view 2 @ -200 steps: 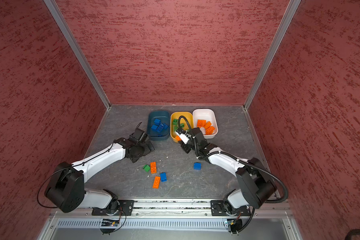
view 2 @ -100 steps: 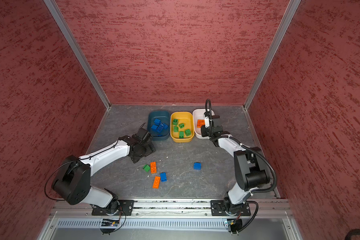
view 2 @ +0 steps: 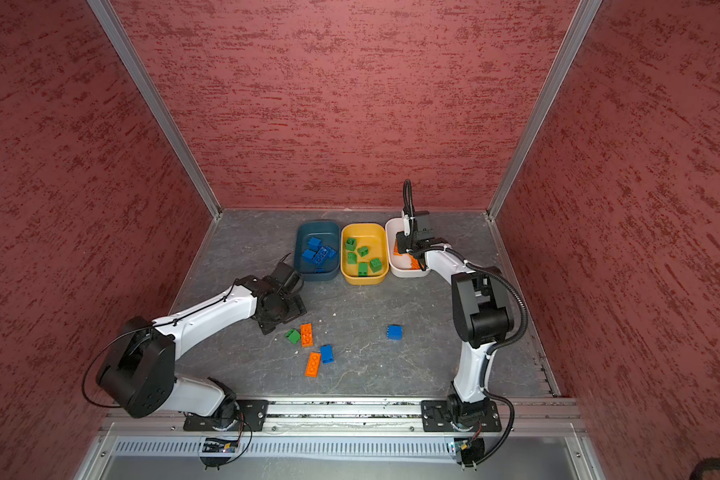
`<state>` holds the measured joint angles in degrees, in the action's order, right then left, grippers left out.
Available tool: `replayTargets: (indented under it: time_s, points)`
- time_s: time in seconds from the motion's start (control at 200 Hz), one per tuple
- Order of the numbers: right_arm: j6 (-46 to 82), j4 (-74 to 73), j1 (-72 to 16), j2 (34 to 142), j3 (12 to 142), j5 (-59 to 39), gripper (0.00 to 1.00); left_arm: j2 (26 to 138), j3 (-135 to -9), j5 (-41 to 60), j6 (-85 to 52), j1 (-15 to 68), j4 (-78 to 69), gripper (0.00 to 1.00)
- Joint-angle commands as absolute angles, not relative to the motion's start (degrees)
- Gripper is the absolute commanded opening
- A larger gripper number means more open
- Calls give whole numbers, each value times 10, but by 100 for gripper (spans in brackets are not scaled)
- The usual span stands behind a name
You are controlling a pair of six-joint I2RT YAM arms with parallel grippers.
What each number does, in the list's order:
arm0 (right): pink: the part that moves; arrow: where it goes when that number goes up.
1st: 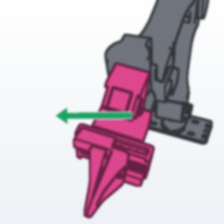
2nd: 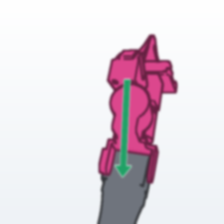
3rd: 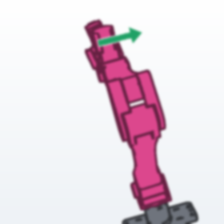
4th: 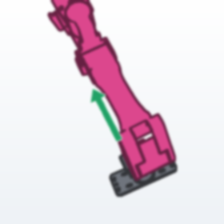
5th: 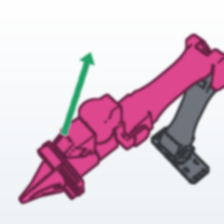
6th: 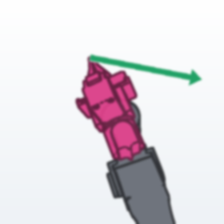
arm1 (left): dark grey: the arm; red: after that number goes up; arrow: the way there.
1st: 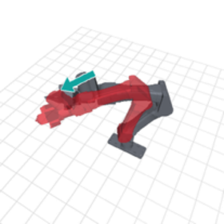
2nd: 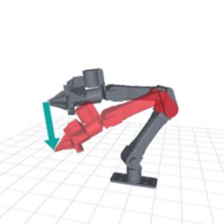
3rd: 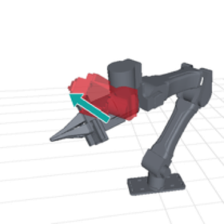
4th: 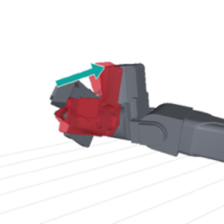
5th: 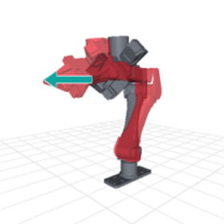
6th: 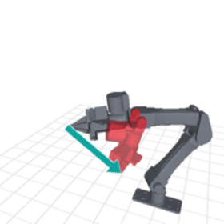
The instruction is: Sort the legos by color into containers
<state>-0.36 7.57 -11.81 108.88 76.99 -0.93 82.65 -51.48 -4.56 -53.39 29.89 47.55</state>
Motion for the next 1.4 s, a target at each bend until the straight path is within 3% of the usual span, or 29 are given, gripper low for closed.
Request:
replayTargets:
  time_s: [0.0, 0.075, 0.23, 0.391, 0.396, 0.406, 0.426, 0.706, 1.398]
  points:
    - [3, 70, -123, 1082, 783, -21, 63, 809, -505, -25, -545, 311, 500, 85]
    - [8, 56, -124, 1070, 772, -27, 71, 809, -499, -12, -553, 320, 511, 83]
    - [8, 13, -126, 1035, 729, -38, 77, 807, -477, 0, -573, 324, 510, 75]
    - [7, -9, -127, 1001, 691, -36, 83, 813, -466, 0, -592, 323, 476, 74]
    - [7, -9, -127, 1001, 690, -35, 83, 814, -466, 0, -593, 323, 474, 74]
    - [6, -11, -127, 998, 688, -35, 95, 815, -465, 0, -593, 323, 472, 73]
    - [6, -13, -127, 995, 682, -33, 99, 818, -465, 2, -595, 323, 467, 73]
    - [0, -23, -127, 963, 639, -22, 99, 844, -465, -12, -593, 324, 464, 69]
    - [4, -23, -127, 954, 619, -13, 99, 831, -449, -29, -594, 333, 450, 30]
